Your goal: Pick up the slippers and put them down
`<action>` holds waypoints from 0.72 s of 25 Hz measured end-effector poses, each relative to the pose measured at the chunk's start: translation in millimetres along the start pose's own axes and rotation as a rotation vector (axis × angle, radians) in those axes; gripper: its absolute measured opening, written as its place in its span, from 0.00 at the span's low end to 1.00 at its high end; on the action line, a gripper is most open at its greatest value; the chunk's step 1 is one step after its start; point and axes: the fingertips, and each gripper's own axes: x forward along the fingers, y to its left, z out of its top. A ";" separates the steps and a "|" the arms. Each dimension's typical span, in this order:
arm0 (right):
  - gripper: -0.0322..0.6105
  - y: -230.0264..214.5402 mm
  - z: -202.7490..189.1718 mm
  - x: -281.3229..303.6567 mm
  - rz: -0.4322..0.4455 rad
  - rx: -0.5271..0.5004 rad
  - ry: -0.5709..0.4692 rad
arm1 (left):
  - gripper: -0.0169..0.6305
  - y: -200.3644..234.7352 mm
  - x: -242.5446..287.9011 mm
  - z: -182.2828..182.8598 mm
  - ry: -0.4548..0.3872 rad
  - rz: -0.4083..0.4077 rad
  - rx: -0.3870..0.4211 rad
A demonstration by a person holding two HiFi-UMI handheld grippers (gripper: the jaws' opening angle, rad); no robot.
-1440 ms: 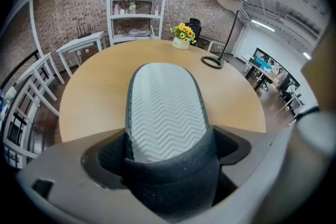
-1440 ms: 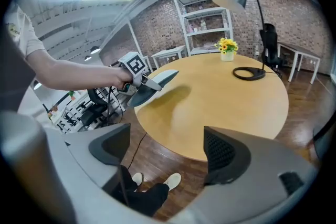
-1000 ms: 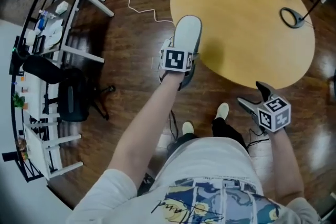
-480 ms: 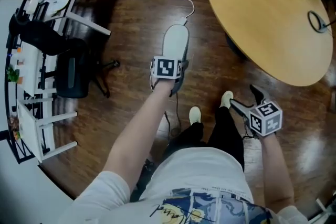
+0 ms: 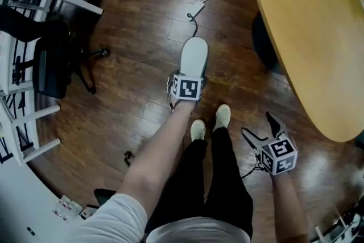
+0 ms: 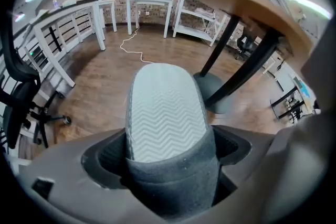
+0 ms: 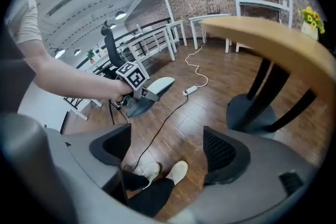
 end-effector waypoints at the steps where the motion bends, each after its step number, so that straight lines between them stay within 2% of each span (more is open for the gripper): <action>1: 0.72 -14.3 -9.1 30.9 0.005 0.002 0.007 | 0.77 3.7 38.3 -4.2 -0.004 -0.001 -0.005; 7: 0.72 -73.0 -88.1 221.7 0.080 -0.014 0.074 | 0.77 39.8 246.5 -84.9 0.086 0.027 -0.082; 11: 0.72 -111.8 -121.5 313.9 0.094 -0.028 0.102 | 0.76 59.2 366.4 -119.0 0.104 0.003 -0.080; 14: 0.72 -133.3 -141.6 363.4 0.097 -0.067 0.127 | 0.76 78.4 436.5 -137.8 0.106 -0.002 -0.108; 18: 0.72 -152.4 -161.4 404.6 0.098 -0.101 0.150 | 0.77 95.2 494.6 -156.3 0.106 -0.005 -0.132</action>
